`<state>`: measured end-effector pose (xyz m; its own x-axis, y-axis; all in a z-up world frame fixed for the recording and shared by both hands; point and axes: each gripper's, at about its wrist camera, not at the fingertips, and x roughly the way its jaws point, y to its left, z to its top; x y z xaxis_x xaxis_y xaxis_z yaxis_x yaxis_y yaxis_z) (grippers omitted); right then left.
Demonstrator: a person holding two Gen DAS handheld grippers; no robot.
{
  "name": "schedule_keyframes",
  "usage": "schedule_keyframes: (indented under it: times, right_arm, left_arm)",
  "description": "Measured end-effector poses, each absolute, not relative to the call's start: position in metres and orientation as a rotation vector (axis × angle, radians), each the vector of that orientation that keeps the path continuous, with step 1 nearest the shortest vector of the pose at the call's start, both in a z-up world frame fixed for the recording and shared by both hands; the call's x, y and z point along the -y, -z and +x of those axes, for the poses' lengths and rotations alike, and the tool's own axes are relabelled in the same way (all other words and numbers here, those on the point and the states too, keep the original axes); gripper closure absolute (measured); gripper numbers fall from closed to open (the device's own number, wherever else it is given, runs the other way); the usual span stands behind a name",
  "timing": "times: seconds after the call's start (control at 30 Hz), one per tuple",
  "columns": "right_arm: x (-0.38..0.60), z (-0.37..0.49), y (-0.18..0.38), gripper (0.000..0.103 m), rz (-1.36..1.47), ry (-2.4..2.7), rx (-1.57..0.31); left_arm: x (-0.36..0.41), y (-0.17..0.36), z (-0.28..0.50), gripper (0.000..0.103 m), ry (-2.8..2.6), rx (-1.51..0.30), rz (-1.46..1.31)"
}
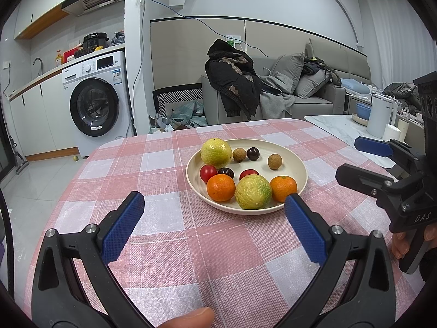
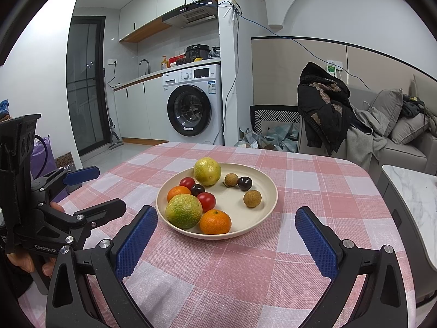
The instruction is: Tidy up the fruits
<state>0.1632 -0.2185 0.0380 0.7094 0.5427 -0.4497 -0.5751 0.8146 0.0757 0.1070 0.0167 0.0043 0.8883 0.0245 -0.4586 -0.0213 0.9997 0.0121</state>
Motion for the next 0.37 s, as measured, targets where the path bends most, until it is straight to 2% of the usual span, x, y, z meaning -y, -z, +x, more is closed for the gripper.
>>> schedule_keyframes:
  times: [0.37]
  right_arm:
    - [0.2186,0.1625,-0.0377,0.0,-0.073,-0.621,-0.476]
  left_arm:
    - [-0.0161,-0.0047,0.1071,0.001,-0.022,-0.474,0.007]
